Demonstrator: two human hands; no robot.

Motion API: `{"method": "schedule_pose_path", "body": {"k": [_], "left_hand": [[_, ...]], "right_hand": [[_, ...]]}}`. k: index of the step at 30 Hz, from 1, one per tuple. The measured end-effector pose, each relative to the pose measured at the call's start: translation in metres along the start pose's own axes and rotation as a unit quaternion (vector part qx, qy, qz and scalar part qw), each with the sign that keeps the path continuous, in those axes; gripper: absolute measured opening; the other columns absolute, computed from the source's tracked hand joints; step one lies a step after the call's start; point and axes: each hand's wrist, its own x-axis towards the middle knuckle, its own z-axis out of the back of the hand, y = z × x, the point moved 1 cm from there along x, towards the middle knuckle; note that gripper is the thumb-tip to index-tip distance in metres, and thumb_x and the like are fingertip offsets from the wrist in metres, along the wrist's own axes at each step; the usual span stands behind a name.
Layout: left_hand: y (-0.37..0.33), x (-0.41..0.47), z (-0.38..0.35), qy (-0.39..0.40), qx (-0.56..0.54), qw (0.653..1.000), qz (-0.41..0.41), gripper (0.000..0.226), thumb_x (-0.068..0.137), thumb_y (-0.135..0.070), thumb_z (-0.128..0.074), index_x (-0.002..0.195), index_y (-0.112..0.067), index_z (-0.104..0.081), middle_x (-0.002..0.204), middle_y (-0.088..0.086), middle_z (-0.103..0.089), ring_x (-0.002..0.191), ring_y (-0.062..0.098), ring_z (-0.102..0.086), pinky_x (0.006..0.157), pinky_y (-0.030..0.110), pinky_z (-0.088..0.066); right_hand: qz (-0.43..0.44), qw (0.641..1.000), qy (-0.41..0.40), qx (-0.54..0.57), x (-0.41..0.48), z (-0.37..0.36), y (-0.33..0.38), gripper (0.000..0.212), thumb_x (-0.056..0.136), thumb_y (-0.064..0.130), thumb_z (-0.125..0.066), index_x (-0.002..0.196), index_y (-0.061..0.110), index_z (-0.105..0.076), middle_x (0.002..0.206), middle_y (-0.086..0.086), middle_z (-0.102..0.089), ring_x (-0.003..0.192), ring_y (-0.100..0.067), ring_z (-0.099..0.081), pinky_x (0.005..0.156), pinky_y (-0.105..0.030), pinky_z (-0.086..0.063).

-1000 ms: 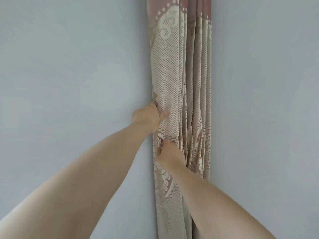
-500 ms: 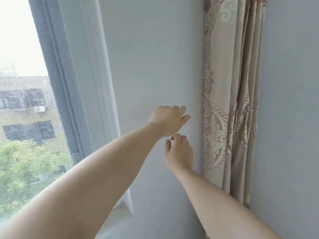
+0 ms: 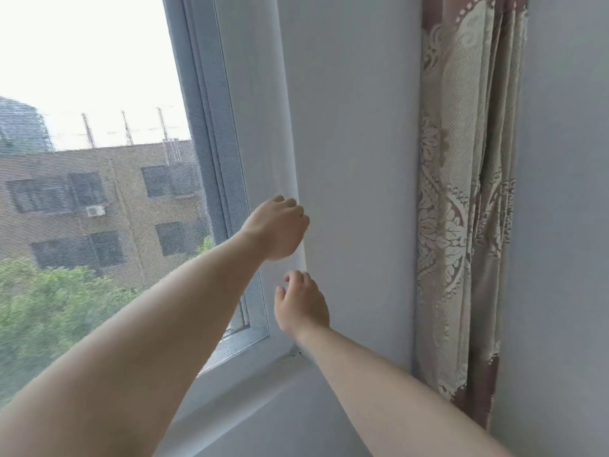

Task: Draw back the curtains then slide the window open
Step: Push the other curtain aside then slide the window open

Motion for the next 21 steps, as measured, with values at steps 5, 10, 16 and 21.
{"method": "schedule_pose_path", "body": {"k": [5,10,16,21], "left_hand": [[0.013,-0.014,-0.023,0.123,0.055,0.991,-0.009,0.031,0.093,-0.019,-0.045,0.115,-0.020,-0.066,0.119,-0.002,-0.059,0.117,0.019,-0.049,0.105,0.032,-0.034],[0.022,-0.018,-0.044,0.213,0.092,0.972,-0.023,0.052,0.101,-0.028,-0.039,0.152,-0.021,-0.037,0.165,0.002,-0.016,0.153,0.022,-0.003,0.124,0.043,-0.001],[0.040,-0.019,-0.059,0.268,0.167,0.948,-0.048,0.063,0.102,-0.027,-0.035,0.160,-0.022,-0.011,0.167,0.001,0.005,0.152,0.023,0.012,0.123,0.049,0.005],[0.043,-0.019,-0.074,0.240,0.171,0.954,-0.056,0.065,0.100,-0.026,-0.038,0.159,-0.014,-0.013,0.167,0.004,-0.006,0.153,0.027,0.003,0.122,0.051,0.001]], "right_hand": [[-0.098,0.988,0.075,0.096,0.010,-0.010,0.019,0.043,0.100,0.017,-0.037,0.141,0.008,-0.045,0.142,-0.010,-0.051,0.127,-0.029,-0.050,0.097,-0.033,-0.041],[-0.183,0.960,0.115,0.179,0.034,-0.025,0.022,0.055,0.091,0.008,-0.038,0.146,0.010,-0.038,0.140,-0.012,-0.053,0.117,-0.032,-0.059,0.091,-0.036,-0.052],[-0.209,0.951,0.105,0.202,0.061,-0.052,0.026,0.066,0.093,0.010,-0.039,0.156,0.011,-0.017,0.154,-0.012,-0.038,0.134,-0.031,-0.047,0.106,-0.041,-0.044],[-0.238,0.941,0.051,0.234,0.070,-0.076,0.029,0.068,0.093,0.006,-0.039,0.156,0.017,-0.018,0.151,-0.011,-0.043,0.132,-0.030,-0.050,0.105,-0.040,-0.045]]}}
